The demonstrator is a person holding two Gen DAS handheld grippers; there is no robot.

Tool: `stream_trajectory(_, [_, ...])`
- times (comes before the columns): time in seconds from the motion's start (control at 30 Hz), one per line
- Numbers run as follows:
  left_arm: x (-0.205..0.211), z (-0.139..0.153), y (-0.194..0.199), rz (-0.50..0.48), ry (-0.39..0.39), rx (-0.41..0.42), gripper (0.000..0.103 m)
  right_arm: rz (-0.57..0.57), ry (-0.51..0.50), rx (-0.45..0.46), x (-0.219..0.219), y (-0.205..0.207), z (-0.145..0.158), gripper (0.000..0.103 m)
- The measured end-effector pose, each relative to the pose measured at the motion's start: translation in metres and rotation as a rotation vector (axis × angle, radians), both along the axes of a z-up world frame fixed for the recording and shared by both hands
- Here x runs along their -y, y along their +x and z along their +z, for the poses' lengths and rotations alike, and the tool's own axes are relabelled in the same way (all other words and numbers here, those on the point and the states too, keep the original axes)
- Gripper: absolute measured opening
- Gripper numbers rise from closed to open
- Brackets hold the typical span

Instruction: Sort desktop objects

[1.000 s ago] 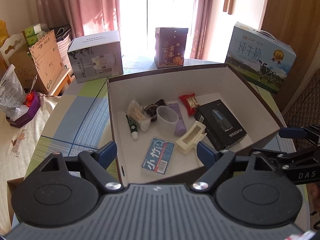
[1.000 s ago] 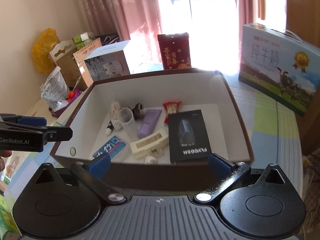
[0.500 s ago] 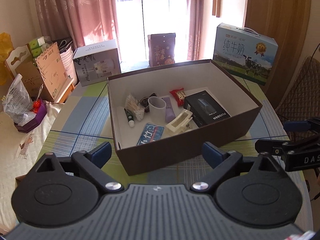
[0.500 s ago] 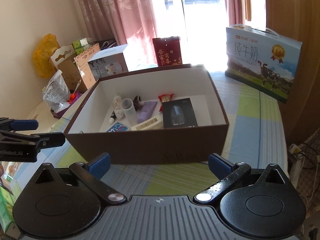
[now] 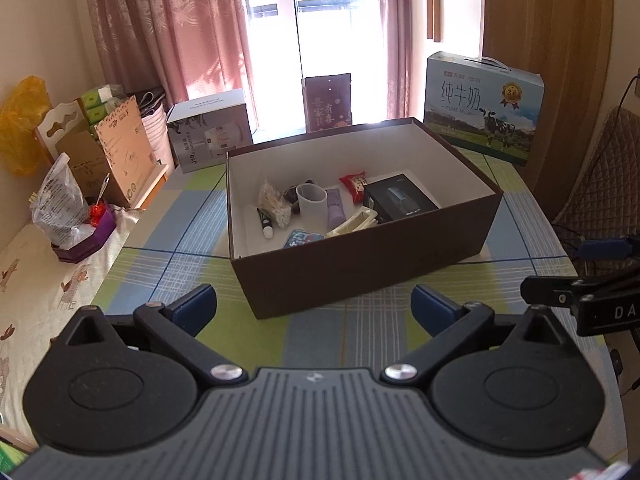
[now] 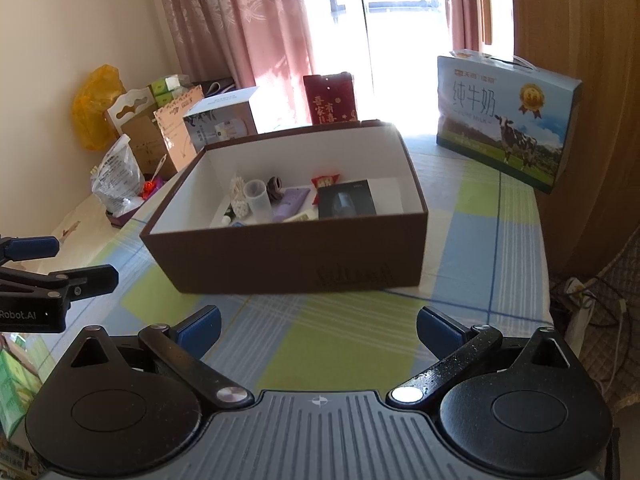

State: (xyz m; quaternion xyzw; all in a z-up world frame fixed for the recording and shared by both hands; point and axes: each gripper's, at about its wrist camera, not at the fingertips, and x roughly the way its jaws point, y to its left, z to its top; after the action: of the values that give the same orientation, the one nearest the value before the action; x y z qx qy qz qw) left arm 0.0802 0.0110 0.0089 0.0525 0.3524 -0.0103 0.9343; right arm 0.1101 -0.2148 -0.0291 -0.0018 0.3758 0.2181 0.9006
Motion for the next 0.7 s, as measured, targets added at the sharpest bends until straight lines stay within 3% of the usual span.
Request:
stream_trajectory(0.2, [0.005, -0.007, -0.019, 0.033, -0.055, -0.04, 0.102, 0.015, -0.009, 0.016, 0.008, -0.016, 0.0, 0.101])
stream_trajectory(0.7, [0.03, -0.02, -0.055, 0.041, -0.046, -0.087, 0.102, 0.068, -0.017, 0.024, 0.015, -0.045, -0.003, 0.101])
